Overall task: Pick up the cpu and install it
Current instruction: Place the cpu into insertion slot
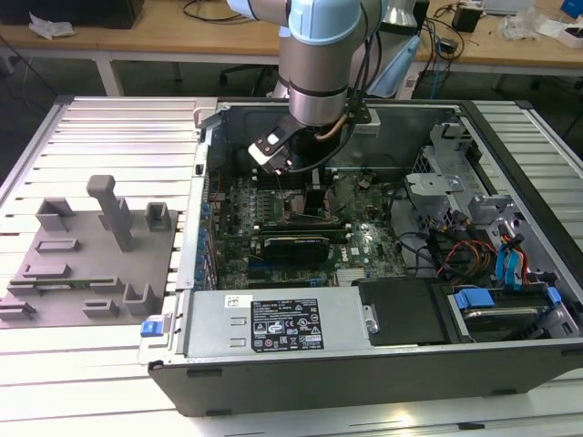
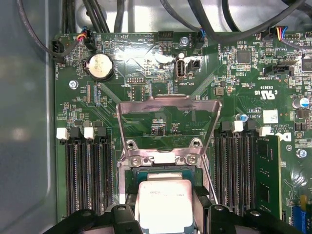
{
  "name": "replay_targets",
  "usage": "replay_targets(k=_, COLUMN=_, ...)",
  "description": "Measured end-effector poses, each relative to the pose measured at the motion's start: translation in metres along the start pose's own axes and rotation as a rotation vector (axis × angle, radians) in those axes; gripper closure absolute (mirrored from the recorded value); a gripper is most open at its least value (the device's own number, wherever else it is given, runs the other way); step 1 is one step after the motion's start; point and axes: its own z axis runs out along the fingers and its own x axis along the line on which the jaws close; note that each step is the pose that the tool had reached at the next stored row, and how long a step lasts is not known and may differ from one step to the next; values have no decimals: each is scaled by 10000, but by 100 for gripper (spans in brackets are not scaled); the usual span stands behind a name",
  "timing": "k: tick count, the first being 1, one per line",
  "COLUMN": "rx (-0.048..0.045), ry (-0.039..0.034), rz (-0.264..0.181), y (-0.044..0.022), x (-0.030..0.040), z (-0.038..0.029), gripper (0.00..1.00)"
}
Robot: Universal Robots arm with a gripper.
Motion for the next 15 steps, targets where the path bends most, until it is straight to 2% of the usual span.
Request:
replay_targets(k=6, rx=1, ry=0, rz=-1, y=1, x=0, z=0, gripper=46)
replay_targets(k=7, rx=1, ry=0, rz=-1, y=1, x=0, z=0, gripper=34)
replay_targets(k=11, rx=1, ry=1, rz=0, y=1, x=0, z=0, gripper=34)
replay_targets(k=15, rx=1, ry=1, rz=0, y=2, x=-1, z=-33, gripper=34)
